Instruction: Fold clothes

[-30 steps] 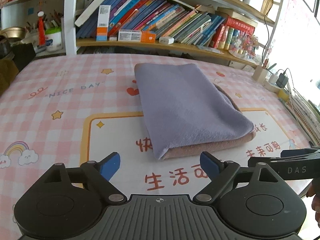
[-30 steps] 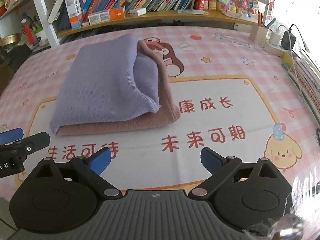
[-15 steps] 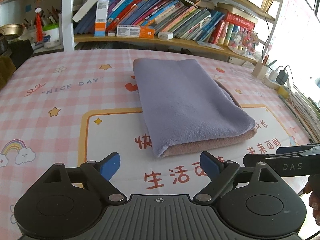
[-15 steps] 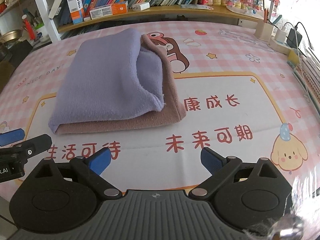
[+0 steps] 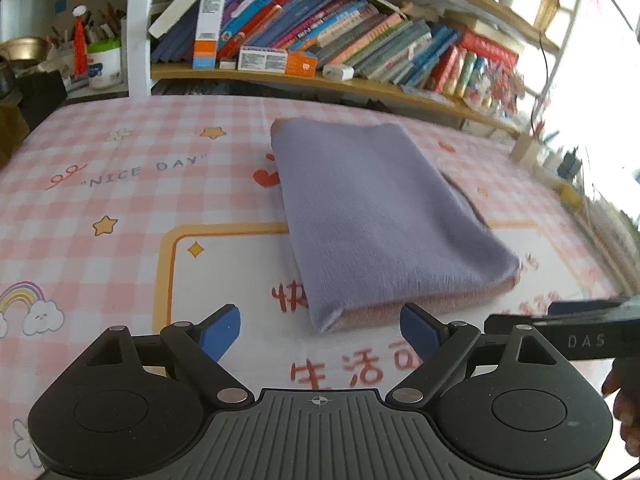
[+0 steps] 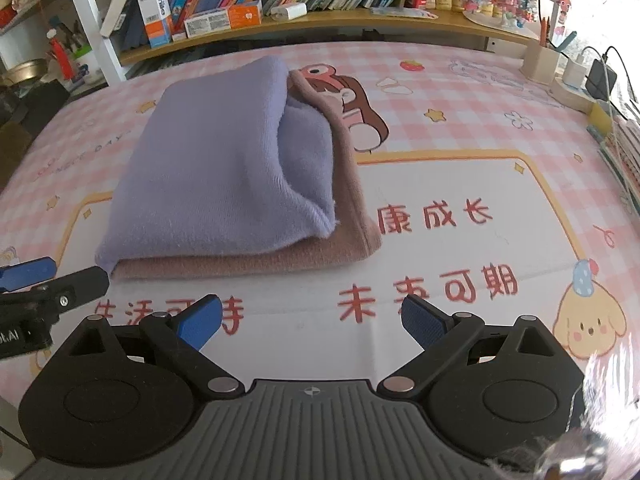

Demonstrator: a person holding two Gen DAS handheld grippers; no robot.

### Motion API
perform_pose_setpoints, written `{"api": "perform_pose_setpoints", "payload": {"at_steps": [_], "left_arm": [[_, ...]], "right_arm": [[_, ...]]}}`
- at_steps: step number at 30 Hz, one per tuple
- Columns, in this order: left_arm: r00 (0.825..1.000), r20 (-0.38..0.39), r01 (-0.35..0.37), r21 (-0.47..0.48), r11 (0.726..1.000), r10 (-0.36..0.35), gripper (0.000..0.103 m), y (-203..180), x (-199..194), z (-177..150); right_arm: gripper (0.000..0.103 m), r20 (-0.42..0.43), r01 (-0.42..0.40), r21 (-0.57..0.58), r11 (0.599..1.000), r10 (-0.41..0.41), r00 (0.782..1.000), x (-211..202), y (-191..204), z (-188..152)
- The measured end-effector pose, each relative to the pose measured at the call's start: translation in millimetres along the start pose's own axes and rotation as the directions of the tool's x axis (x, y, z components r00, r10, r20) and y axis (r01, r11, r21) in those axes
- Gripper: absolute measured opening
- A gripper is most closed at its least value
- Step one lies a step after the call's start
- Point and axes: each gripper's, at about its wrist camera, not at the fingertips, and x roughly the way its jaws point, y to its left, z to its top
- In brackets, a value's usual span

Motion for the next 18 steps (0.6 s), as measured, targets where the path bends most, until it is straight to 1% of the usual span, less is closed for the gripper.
{"api": "perform_pose_setpoints", "payload": {"at_steps": [3,6,8,13,15,18], "left_arm": [[0.999,0.025,0.042,-0.08,0.996,-0.04,0.09,9.1,0.3,11.2],[0.999,0.025,0.042,-0.142,0.989,-0.039,0.09,13.2,9.5,19.9],[1.0,0.011,0.026,-0.167,0.986,-0.025,0.089,14.2,17.4,24.9],[0.999,-0.029,-0.019,-0.224,0.974,0.012,0.089,16.4,37.5,37.0],[0.999,-0.046,-0.037,-0.247,0.968,0.026,0.089,17.2,45.5,41.8],[0.998,-0.057,-0.046,-0.271,0.961,0.032,0.089,19.1,54.4,48.0]], "right_arm": [[0.097,0.024,-0.053,0.013,0.999,0.052,0.998,-0.5,-8.8,11.9],[0.097,0.044,-0.116,0.031,0.993,0.114,0.992,0.4,-18.6,24.8],[0.097,0.043,-0.161,0.051,0.986,0.159,0.986,6.0,-26.1,34.5],[0.097,0.001,-0.238,0.123,0.963,0.239,0.971,31.2,-43.6,59.3],[0.097,-0.022,-0.247,0.135,0.96,0.252,0.967,42.0,-48.7,68.6],[0.096,-0.061,-0.252,0.128,0.959,0.261,0.963,59.6,-51.9,79.9]]}}
